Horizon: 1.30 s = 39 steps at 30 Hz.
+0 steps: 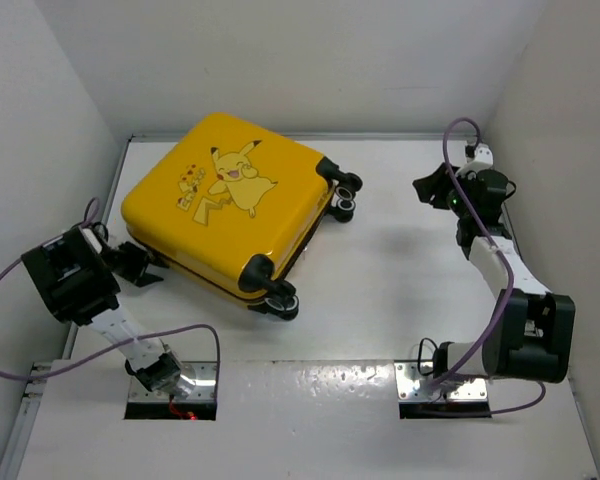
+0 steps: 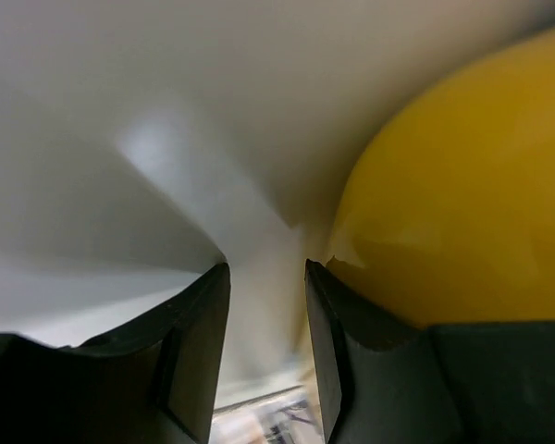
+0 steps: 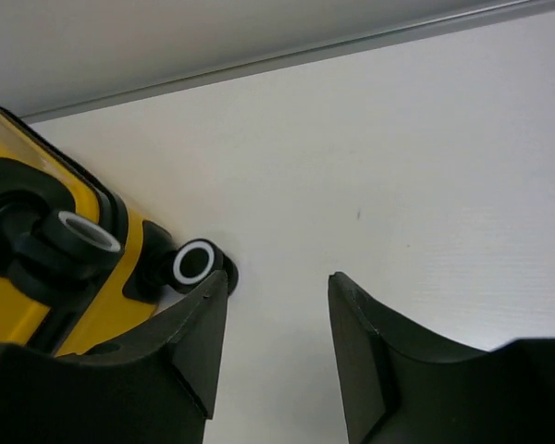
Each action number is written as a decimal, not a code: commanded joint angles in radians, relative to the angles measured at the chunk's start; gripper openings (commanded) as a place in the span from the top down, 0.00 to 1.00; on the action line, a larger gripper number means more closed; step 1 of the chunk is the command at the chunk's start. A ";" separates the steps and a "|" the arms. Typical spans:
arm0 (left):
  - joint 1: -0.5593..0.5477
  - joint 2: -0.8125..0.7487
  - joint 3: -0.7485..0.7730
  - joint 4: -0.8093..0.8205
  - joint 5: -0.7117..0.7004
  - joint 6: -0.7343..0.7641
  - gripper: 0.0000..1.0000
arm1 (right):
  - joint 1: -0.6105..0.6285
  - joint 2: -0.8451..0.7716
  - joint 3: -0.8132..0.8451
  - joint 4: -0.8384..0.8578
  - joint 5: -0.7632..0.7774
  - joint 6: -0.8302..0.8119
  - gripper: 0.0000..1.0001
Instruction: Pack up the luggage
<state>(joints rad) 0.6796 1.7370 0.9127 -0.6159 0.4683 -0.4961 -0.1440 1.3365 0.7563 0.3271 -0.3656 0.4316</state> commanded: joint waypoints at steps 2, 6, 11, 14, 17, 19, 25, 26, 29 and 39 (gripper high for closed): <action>-0.173 0.160 0.121 0.384 0.188 -0.222 0.53 | -0.022 0.012 0.017 0.036 -0.056 0.018 0.53; -0.282 0.303 0.313 0.447 0.188 -0.259 0.53 | -0.020 -0.020 -0.066 0.069 -0.139 -0.016 0.45; -0.311 0.270 0.422 0.449 0.063 -0.173 0.37 | 0.012 -0.091 -0.089 -0.019 -0.095 -0.139 0.45; -0.284 0.113 0.422 0.426 -0.068 -0.069 0.33 | 0.043 -0.166 -0.109 -0.074 -0.001 -0.232 0.49; -0.220 -0.039 0.452 0.315 -0.094 0.057 0.28 | 0.067 -0.273 -0.138 -0.094 0.039 -0.300 0.45; -0.189 -0.102 0.472 0.236 -0.094 0.140 0.27 | 0.076 -0.378 -0.172 -0.097 -0.010 -0.271 0.38; -0.082 -0.344 0.382 0.027 -0.194 0.266 0.00 | 0.205 -0.588 -0.314 -0.156 -0.219 0.064 0.69; -0.059 -0.390 0.336 0.053 -0.175 0.257 0.00 | 0.334 -0.592 -0.308 -0.216 -0.084 0.064 0.76; -0.023 -0.607 0.165 0.129 -0.149 0.206 0.00 | 0.763 -0.537 -0.334 -0.306 0.473 -0.028 0.82; -0.069 -0.817 0.055 0.153 -0.198 0.226 0.00 | 1.237 -0.125 -0.232 -0.077 0.939 -0.016 0.62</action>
<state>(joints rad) 0.6018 0.9165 0.9821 -0.4847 0.2871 -0.2729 1.0359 1.1049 0.4114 0.1776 0.3649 0.3550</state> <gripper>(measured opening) 0.997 0.409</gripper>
